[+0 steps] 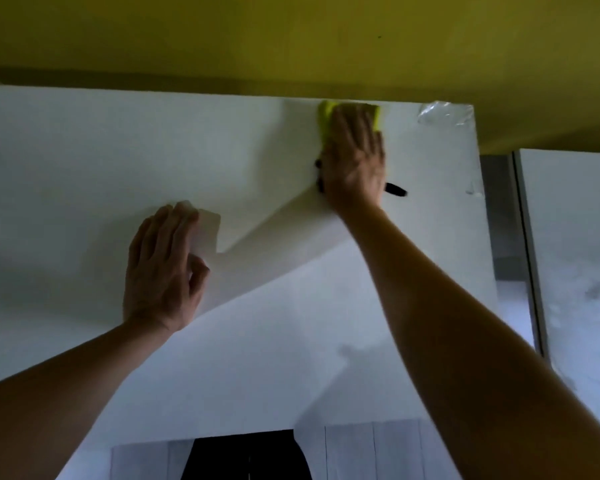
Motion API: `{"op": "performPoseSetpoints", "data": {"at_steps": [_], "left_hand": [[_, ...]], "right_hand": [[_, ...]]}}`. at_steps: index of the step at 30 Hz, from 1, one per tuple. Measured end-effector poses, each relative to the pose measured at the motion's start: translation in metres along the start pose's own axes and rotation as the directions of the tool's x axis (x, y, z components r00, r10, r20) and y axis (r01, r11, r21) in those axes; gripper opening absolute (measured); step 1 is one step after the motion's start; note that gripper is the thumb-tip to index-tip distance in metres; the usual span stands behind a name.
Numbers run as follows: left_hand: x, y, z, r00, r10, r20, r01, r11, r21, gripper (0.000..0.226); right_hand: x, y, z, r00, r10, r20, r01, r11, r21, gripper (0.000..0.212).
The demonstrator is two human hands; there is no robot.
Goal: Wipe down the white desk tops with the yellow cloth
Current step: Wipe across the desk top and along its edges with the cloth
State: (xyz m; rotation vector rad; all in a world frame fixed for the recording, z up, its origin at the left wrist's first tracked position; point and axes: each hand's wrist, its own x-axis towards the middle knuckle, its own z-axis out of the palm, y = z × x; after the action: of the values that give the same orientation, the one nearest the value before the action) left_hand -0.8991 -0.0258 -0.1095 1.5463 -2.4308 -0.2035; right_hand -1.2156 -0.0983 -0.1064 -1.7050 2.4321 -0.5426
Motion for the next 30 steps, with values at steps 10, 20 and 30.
{"op": "performPoseSetpoints", "data": {"at_steps": [10, 20, 30], "left_hand": [[0.020, 0.047, 0.004, 1.000, 0.012, 0.019, -0.010, 0.997, -0.082, 0.054], [0.025, 0.141, 0.046, 0.936, 0.321, 0.144, -0.315, 0.947, -0.065, 0.064], [0.027, 0.144, 0.048, 0.944, 0.307, 0.123, -0.302, 0.952, -0.056, 0.065]], "right_hand": [[-0.010, 0.026, -0.020, 0.988, 0.113, -0.106, -0.112, 0.994, 0.011, 0.058], [0.007, 0.107, -0.048, 0.999, -0.045, -0.021, 0.041, 0.985, -0.169, 0.065], [-0.012, 0.088, -0.048, 0.987, 0.123, -0.103, -0.128, 0.991, -0.046, 0.064]]}}
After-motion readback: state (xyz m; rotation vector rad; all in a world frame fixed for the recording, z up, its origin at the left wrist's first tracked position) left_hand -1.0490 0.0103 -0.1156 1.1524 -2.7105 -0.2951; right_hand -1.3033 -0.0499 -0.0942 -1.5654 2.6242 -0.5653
